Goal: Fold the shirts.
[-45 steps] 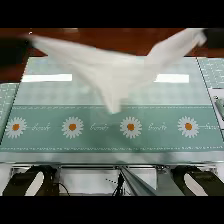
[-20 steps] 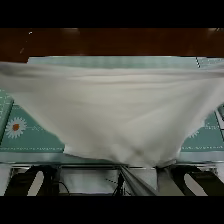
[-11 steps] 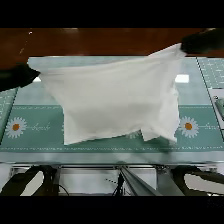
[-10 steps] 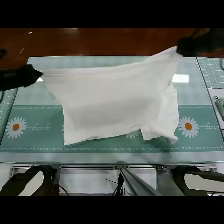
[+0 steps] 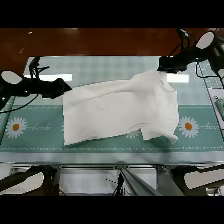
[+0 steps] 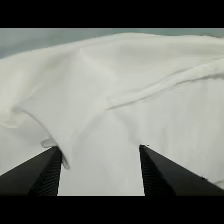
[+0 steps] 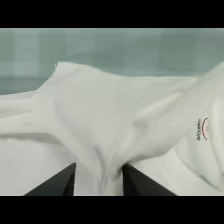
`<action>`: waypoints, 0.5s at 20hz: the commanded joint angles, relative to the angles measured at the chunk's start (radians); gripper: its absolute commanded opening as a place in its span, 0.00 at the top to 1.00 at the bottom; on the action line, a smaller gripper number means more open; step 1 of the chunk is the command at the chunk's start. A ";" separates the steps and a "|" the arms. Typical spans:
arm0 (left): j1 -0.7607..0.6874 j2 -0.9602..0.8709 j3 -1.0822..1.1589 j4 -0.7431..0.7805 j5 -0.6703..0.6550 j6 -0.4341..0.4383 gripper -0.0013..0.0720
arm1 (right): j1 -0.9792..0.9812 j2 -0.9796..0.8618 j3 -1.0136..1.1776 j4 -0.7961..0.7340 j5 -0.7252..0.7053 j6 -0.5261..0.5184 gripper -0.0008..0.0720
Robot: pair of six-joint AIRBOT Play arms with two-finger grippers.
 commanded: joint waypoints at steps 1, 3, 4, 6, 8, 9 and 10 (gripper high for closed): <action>0.050 -0.026 0.064 0.055 -0.171 0.003 0.21 | -0.027 0.018 0.034 -0.045 0.128 -0.100 0.46; 0.125 -0.025 0.127 0.186 -0.359 0.002 0.22 | -0.060 0.071 0.048 -0.198 0.219 -0.158 0.46; 0.167 -0.018 0.137 0.235 -0.437 -0.013 0.22 | -0.095 0.103 0.048 -0.239 0.224 -0.127 0.47; 0.250 0.026 0.105 0.249 -0.508 -0.027 0.22 | -0.165 0.155 0.046 -0.286 0.279 -0.115 0.47; 0.306 0.117 -0.008 0.246 -0.500 -0.010 0.22 | -0.252 0.200 0.012 -0.268 0.312 -0.114 0.47; 0.328 0.163 -0.087 0.245 -0.484 0.005 0.22 | -0.298 0.225 -0.025 -0.216 0.304 -0.116 0.47; 0.348 0.205 -0.178 0.245 -0.467 0.016 0.22 | -0.338 0.250 -0.072 -0.153 0.283 -0.122 0.47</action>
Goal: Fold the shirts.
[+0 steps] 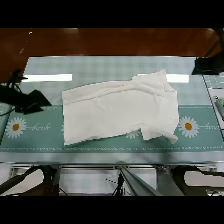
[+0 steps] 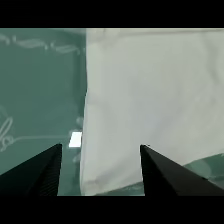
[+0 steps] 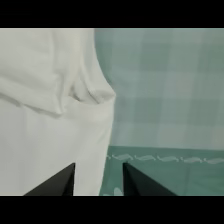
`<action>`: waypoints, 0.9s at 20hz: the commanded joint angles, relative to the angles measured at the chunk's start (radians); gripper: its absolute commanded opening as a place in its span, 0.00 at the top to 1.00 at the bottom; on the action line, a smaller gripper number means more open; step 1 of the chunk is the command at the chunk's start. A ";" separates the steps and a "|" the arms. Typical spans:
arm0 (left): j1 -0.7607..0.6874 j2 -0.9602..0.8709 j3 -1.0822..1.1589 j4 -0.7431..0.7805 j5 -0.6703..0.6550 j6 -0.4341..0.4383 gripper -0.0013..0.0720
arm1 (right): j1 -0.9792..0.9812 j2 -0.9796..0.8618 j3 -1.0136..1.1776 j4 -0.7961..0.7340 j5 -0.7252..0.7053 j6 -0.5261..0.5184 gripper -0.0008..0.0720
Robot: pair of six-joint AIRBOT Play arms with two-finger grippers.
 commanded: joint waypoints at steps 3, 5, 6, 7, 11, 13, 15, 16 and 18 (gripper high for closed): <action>0.111 0.135 -0.369 -0.023 -0.025 0.106 0.22 | -0.188 0.128 -0.234 0.216 -0.040 -0.064 0.47; 0.114 0.133 -0.460 -0.064 -0.009 0.154 0.22 | -0.197 0.148 -0.325 0.236 -0.053 -0.078 0.47; 0.114 0.133 -0.487 -0.066 0.013 0.153 0.22 | -0.195 0.153 -0.362 0.244 -0.057 -0.084 0.47; 0.114 0.132 -0.501 -0.066 0.029 0.153 0.22 | -0.195 0.153 -0.386 0.260 -0.056 -0.088 0.47; 0.114 0.093 -0.513 -0.116 0.040 0.154 0.22 | -0.193 0.153 -0.434 0.278 -0.066 -0.100 0.47; 0.112 0.048 -0.513 -0.145 0.048 0.154 0.22 | -0.193 0.153 -0.434 0.278 -0.076 -0.101 0.47; 0.112 0.004 -0.513 -0.199 0.063 0.173 0.22 | -0.193 0.153 -0.434 0.278 -0.080 -0.105 0.47; 0.112 -0.020 -0.512 -0.238 0.071 0.188 0.22 | -0.193 0.153 -0.434 0.278 -0.080 -0.105 0.47; 0.105 -0.064 -0.512 -0.318 0.076 0.228 0.22 | -0.193 0.153 -0.434 0.278 -0.080 -0.106 0.47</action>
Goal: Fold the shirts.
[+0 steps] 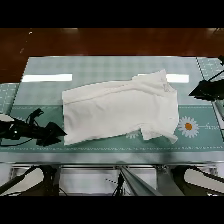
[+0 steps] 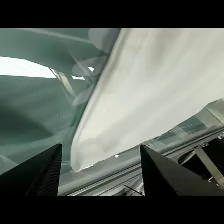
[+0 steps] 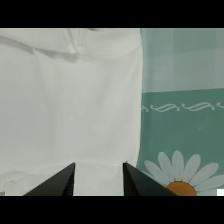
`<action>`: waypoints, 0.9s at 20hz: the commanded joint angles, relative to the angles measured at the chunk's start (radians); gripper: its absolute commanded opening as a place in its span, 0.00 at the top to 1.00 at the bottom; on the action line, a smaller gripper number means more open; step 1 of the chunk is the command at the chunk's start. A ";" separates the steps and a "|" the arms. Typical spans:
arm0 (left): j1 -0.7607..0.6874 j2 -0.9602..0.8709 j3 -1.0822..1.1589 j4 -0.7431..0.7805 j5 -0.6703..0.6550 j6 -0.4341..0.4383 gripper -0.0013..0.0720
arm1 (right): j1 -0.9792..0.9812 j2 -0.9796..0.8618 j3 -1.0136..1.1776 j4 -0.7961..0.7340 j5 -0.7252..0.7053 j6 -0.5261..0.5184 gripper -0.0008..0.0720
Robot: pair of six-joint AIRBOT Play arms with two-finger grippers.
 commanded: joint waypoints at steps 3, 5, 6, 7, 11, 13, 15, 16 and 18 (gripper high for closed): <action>-0.084 -0.116 -0.003 -0.123 0.050 0.058 0.28 | -0.001 0.001 -0.005 0.004 0.000 -0.003 0.47; -0.157 -0.158 -0.003 -0.123 0.083 0.058 0.28 | -0.001 0.001 -0.005 0.005 0.008 -0.001 0.47; -0.189 -0.177 -0.001 -0.123 0.101 0.056 0.28 | -0.001 0.001 -0.005 0.005 0.015 0.000 0.47; -0.218 -0.199 0.003 -0.126 0.115 0.055 0.28 | -0.001 0.001 -0.005 0.005 0.025 0.000 0.47; -0.251 -0.223 0.036 -0.119 0.113 0.042 0.85 | -0.001 0.001 -0.005 0.003 0.052 -0.001 0.47; -0.251 -0.223 0.048 -0.123 0.091 0.064 0.90 | -0.009 0.001 -0.005 -0.011 0.055 -0.001 0.47; -0.251 -0.222 0.055 -0.123 0.067 0.079 0.94 | -0.041 0.001 -0.005 -0.043 0.054 0.001 0.47; -0.251 -0.221 0.055 -0.126 0.062 0.104 0.94 | -0.062 0.001 -0.008 -0.060 0.055 0.006 0.46; -0.251 -0.219 0.055 -0.126 0.054 0.138 0.94 | -0.119 0.001 -0.040 -0.054 0.078 0.024 0.43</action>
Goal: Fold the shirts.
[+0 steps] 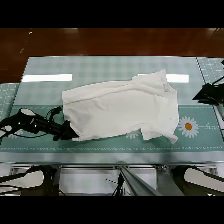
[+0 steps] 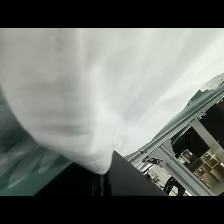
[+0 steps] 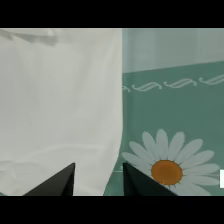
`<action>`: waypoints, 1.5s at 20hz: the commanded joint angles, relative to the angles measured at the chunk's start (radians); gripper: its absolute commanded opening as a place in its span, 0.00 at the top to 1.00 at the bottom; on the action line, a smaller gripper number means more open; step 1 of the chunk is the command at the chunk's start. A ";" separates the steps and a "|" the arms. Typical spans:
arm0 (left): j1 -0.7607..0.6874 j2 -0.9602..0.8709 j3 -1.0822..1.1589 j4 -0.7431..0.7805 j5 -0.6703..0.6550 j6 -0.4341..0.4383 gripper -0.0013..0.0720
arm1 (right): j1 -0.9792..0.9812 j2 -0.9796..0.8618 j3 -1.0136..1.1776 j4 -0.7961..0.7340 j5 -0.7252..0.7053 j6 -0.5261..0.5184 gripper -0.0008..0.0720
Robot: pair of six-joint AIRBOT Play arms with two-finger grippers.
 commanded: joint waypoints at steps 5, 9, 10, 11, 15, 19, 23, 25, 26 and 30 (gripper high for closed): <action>-0.003 0.000 0.006 -0.004 -0.024 0.063 0.94 | -0.081 0.001 -0.219 0.033 -0.043 -0.002 0.32; -0.003 0.000 0.006 -0.004 -0.024 0.063 0.94 | -0.081 0.001 -0.362 0.116 -0.172 -0.007 0.32; -0.003 0.000 0.006 -0.004 -0.023 0.063 0.94 | -0.081 0.001 -0.389 0.121 -0.200 -0.005 0.32; -0.003 0.000 0.006 -0.004 -0.024 0.063 0.94 | -0.081 0.001 -0.414 0.120 -0.229 0.002 0.32; -0.003 0.000 0.006 -0.013 -0.016 0.063 0.94 | -0.081 0.000 -0.478 0.186 -0.333 0.000 0.35; -0.003 0.000 0.006 -0.082 0.005 0.063 0.94 | 0.013 -0.005 -0.499 0.159 -0.428 0.017 0.36; -0.003 0.004 0.013 -0.096 0.008 0.063 0.94 | 0.220 -0.018 -0.483 0.139 -0.517 0.035 0.93; -0.003 0.044 0.048 -0.097 0.009 0.063 0.94 | 0.253 -0.011 -0.404 0.138 -0.464 -0.021 0.94; -0.003 0.085 0.081 -0.097 0.009 0.063 0.94 | 0.253 0.007 -0.340 0.138 -0.423 -0.053 0.94; -0.003 0.368 0.359 -0.122 0.011 0.059 0.94 | 0.253 0.174 -0.032 0.170 -0.443 -0.072 0.94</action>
